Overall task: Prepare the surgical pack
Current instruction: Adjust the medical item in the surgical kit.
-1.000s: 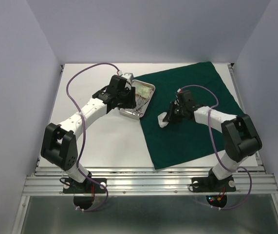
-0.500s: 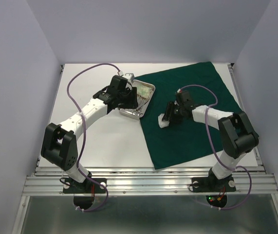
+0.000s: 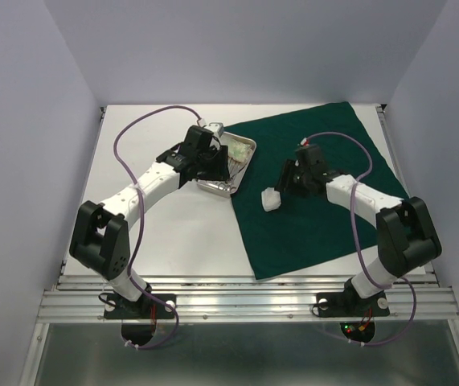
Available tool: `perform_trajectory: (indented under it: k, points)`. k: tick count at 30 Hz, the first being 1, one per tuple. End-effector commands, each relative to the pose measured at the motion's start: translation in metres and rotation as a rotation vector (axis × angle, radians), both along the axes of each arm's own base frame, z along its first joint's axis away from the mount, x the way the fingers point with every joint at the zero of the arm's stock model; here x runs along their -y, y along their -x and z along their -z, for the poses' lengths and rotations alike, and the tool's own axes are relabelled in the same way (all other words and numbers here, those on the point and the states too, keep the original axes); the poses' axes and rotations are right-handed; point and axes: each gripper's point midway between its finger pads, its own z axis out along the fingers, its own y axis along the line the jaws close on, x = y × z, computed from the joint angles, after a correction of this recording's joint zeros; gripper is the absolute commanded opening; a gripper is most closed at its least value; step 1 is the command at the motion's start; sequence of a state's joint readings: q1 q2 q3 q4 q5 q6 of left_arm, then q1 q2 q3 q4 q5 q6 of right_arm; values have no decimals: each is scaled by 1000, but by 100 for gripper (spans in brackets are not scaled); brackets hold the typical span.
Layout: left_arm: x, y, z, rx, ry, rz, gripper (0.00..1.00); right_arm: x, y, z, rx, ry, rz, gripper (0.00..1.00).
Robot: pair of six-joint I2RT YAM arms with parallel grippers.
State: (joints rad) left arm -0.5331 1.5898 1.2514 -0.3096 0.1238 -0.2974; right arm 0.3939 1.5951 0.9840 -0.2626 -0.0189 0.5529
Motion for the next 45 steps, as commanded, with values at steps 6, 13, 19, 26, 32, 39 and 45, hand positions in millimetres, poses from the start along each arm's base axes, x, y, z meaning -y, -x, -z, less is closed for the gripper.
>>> perform_trajectory:
  k: [6, 13, 19, 26, 32, 39, 45]
  points:
    - [20, -2, -11, 21, 38, 17, 60, 24, 2, -1, 33, 102, 61, 31]
    - [29, 1, -6, 8, 42, 30, 60, 20, 1, 13, -17, 124, 18, 11]
    - [46, 2, -4, 1, 64, 48, 60, 4, -3, 23, -41, 114, -32, 9]
    - [66, 5, 10, -39, 98, 54, 60, -16, -5, 27, -42, 114, -75, 9]
    - [91, 14, 26, -95, 166, 86, 59, -9, -5, 29, -43, 144, -43, 9]
    - [116, 19, 48, -147, 187, 76, 60, 15, 4, 30, -39, 236, 2, 16]
    - [134, 19, 66, -166, 185, 50, 66, 42, 15, 31, -45, 282, 46, 20]
